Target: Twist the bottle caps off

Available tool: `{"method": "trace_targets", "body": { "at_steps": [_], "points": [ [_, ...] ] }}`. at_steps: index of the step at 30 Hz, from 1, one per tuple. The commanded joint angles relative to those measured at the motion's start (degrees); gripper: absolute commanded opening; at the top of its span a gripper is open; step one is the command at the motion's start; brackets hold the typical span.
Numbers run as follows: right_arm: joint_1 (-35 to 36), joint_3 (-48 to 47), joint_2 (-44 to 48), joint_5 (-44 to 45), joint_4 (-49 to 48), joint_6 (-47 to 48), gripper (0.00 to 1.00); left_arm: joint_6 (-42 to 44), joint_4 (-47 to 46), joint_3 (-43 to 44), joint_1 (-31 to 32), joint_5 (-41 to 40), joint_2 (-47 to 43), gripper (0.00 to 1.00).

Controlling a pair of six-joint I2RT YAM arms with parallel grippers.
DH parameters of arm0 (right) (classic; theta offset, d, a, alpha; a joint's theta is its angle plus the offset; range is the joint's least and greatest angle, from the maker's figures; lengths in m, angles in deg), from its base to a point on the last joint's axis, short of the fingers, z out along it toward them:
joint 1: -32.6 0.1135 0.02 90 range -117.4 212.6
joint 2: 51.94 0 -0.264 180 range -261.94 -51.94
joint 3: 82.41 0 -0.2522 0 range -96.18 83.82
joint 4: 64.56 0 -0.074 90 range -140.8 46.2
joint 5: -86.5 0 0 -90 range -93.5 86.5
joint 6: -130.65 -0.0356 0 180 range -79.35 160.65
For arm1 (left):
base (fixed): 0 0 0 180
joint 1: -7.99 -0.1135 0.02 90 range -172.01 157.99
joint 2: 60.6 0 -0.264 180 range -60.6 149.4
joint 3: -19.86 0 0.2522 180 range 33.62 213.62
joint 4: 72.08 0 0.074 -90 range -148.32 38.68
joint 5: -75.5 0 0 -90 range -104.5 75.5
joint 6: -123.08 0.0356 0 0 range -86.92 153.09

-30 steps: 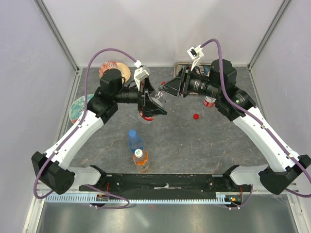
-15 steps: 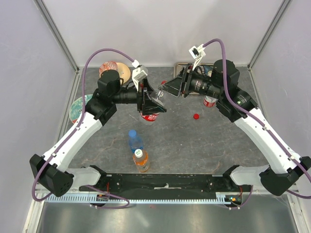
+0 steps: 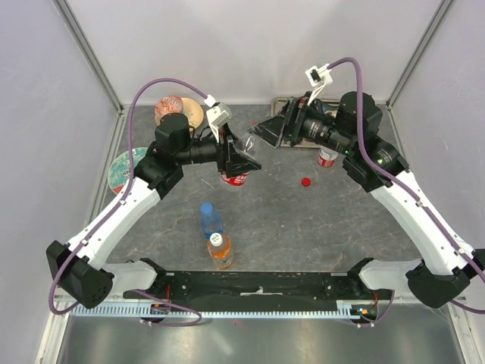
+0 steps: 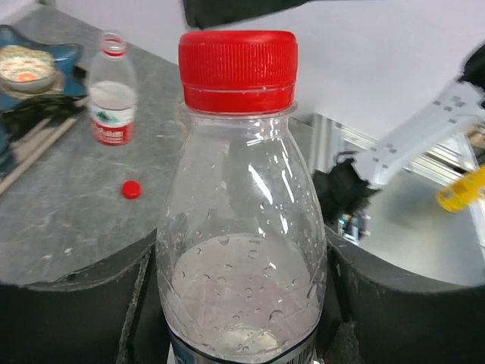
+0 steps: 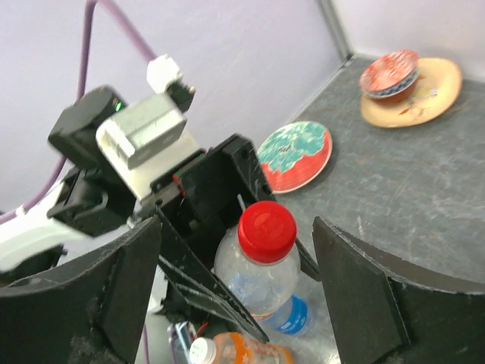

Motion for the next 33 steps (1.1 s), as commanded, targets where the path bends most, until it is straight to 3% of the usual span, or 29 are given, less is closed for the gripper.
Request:
{"method": "trace_targets", "body": {
  "at_steps": [1,6,12,24,33],
  "points": [
    [-0.16,-3.50,2.46,10.98,0.37,0.28,0.87,8.01,1.26,0.56,4.01,-16.11,-2.49,0.53],
    [0.02,-2.44,2.46,20.22,1.60,-2.18,0.77,12.59,-1.18,-1.28,11.65,-39.12,-3.28,0.52],
    [0.37,-1.39,1.50,22.17,0.56,-5.78,0.72,14.17,-4.88,-3.05,16.41,-53.65,-2.76,0.52],
    [4.85,-0.16,-2.02,22.17,0.02,-6.14,0.69,15.93,-6.55,-3.13,18.96,-57.27,-1.70,0.51],
    [5.64,0.90,-1.93,23.13,0.02,-5.43,0.58,16.11,-6.47,-3.40,18.96,-57.01,-2.31,0.51]
  ]
}}
